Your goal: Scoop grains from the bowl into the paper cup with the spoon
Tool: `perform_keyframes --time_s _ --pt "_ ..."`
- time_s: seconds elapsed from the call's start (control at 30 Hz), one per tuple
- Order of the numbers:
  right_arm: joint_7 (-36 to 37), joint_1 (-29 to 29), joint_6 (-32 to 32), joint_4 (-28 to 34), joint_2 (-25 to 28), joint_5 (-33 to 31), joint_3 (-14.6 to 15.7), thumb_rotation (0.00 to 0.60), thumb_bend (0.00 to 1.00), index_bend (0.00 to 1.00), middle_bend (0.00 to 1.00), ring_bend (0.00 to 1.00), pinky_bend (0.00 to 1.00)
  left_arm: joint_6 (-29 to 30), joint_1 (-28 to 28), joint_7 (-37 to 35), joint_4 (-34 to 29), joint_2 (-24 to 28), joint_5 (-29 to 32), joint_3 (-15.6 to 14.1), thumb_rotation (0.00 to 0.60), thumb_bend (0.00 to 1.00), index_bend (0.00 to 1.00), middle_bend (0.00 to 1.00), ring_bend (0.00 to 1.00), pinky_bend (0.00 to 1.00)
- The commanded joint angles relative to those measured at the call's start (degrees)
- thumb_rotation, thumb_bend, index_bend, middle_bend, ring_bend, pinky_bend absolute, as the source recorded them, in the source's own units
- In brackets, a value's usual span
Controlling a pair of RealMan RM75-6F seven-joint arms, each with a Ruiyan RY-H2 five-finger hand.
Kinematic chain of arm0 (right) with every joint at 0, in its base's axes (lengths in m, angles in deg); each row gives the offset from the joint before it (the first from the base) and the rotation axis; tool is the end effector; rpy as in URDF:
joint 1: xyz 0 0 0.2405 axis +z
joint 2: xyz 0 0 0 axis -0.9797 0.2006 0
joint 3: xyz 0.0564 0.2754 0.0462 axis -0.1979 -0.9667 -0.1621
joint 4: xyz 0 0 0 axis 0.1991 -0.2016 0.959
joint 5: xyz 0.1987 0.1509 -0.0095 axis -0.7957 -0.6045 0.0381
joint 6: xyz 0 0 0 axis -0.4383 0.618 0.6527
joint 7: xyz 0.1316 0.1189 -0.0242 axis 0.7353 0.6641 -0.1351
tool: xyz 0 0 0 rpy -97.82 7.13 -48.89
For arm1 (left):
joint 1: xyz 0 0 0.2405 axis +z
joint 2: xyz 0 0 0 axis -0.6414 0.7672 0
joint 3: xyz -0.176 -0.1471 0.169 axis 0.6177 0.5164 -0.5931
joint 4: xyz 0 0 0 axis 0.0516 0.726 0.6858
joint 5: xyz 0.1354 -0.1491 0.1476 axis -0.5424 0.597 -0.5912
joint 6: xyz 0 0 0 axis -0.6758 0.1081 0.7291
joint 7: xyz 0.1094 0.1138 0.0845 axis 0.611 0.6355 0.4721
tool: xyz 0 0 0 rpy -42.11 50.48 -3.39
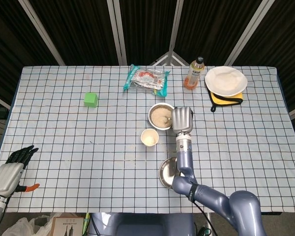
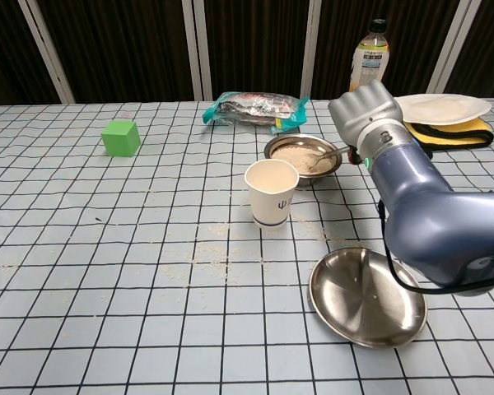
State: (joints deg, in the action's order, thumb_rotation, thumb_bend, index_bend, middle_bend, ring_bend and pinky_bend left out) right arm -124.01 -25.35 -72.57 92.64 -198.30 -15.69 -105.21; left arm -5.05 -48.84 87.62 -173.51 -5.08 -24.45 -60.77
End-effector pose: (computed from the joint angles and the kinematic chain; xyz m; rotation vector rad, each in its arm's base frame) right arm -0.1209 -0.4877 -0.1135 1.5154 -0.4474 0.4134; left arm -0.3411 0.2109 0.1012 -1.5416 -1.1559 -0.7263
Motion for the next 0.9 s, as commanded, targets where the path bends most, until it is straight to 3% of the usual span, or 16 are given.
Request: perform_keyframes --time_s 0.03,0.6,0.9 --pt "-1.0 -0.5 -0.8 2.5 1.2 -1.5 -0.4 0.600 0.61 0.68 0.88 0.98 1.00 0.0 0.0 0.0 0.0 0.0 0.1 0.0 0.600 0.00 0.00 0.00 0.00 0.00" --pt "-6.6 -0.4 -3.6 13.8 3.8 -16.8 -6.0 0.600 0.61 0.69 0.88 0.98 1.00 -0.1 -0.1 0.2 0.0 0.0 0.3 0.0 0.600 0.00 0.00 0.00 0.00 0.00" --pt "-9.7 0.6 -6.0 16.3 5.0 -22.8 -6.7 0.600 0.61 0.69 0.88 0.98 1.00 -0.1 -0.1 0.3 -0.1 0.0 0.4 0.0 0.600 0.00 0.00 0.00 0.00 0.00"
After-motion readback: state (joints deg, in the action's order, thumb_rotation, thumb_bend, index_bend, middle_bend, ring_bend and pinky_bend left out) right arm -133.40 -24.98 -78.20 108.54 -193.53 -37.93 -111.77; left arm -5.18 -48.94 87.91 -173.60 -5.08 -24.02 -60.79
